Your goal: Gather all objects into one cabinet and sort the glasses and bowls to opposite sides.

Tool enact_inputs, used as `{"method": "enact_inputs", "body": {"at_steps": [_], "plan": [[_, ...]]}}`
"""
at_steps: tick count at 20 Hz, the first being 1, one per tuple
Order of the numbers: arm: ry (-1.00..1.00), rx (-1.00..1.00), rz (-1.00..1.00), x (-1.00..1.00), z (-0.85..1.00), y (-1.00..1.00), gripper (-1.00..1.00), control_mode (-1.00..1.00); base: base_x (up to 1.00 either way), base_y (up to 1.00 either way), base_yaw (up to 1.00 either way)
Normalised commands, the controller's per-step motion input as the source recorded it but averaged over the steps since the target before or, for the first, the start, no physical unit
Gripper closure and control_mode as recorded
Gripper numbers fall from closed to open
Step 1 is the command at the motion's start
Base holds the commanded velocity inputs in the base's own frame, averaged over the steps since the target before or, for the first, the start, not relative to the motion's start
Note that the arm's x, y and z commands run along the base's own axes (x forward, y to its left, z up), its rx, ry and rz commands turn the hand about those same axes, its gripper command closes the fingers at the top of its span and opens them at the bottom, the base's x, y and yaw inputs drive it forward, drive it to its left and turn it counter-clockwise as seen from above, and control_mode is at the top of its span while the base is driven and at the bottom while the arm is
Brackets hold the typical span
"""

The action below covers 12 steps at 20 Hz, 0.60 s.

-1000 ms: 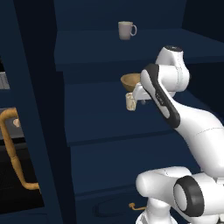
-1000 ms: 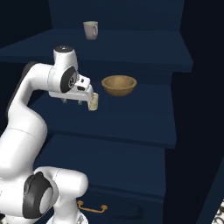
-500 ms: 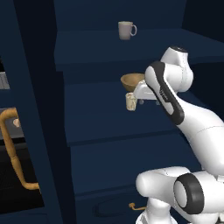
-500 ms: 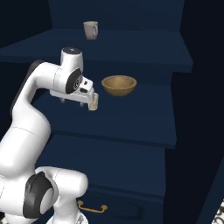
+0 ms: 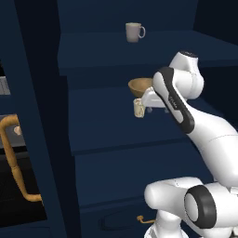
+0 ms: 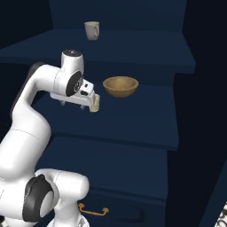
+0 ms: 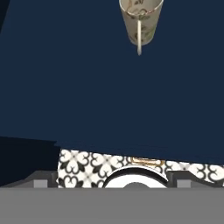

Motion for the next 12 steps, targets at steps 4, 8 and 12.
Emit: {"method": "enact_inputs", "body": {"at_steps": [4, 8, 12], "plan": [[0.0, 0.0, -0.01, -0.29, 0.09, 0.0, -1.0, -1.0, 0.0, 0.0, 0.0], [0.0, 0.0, 0.0, -0.29, 0.0, 0.0, -1.0, -1.0, 0.0, 0.0, 0.0], [0.0, 0.0, 0.0, -0.16, -0.03, 0.0, -1.0, -1.0, 0.0, 0.0, 0.0]]}}
